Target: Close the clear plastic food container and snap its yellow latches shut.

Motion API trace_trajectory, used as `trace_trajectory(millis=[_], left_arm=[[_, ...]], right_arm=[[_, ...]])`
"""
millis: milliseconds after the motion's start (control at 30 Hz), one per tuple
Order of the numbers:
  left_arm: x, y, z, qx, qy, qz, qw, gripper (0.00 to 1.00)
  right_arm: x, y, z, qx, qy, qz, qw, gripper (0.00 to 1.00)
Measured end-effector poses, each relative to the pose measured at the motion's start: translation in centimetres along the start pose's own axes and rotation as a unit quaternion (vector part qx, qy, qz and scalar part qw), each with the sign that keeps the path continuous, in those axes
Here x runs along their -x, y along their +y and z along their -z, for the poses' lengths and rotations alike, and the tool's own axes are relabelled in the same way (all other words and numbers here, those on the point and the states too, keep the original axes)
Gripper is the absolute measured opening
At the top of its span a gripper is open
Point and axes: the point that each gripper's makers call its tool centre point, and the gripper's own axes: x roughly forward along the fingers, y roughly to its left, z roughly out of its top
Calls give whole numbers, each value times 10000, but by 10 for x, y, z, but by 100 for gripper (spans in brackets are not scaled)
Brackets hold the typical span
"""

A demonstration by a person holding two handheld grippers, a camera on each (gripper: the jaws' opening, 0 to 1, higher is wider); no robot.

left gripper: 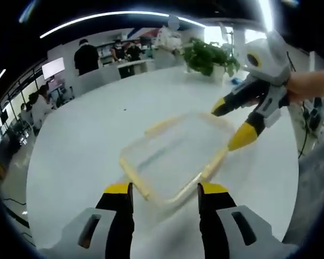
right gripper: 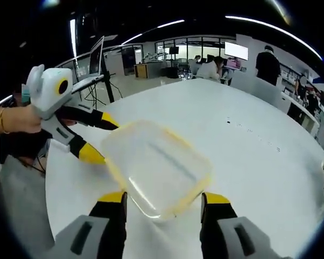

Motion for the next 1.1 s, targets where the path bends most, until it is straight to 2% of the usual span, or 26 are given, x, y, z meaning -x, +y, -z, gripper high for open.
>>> trace_trajectory(millis=[400, 533, 633, 733, 767, 833, 967, 1100], left_arm=[[3, -1, 4, -12, 66, 10, 10000, 45], [9, 0, 4, -22, 49, -4, 10000, 46], [15, 1, 2, 42, -25, -44, 10000, 47], [23, 4, 1, 267, -52, -135, 9995, 47], [25, 4, 1, 283, -78, -135, 9995, 47], [31, 3, -3, 344, -213, -164, 9990, 48], [44, 1, -15, 393, -577, -197, 9974, 50], [61, 2, -25, 444, -904, -362, 9943, 49]], right_arm=[[6, 2, -2, -75, -75, 61, 9999, 54], [12, 0, -2, -113, -145, 202, 9996, 55], [18, 2, -5, -270, -306, 268, 9988, 56], [24, 8, -11, -707, -564, 186, 9957, 56], [26, 7, -10, -646, -549, 214, 9962, 56], [29, 9, -11, -596, -591, 278, 9961, 56], [38, 17, -18, -644, -875, 330, 9935, 58], [50, 25, -21, -572, -1038, 427, 9920, 59]])
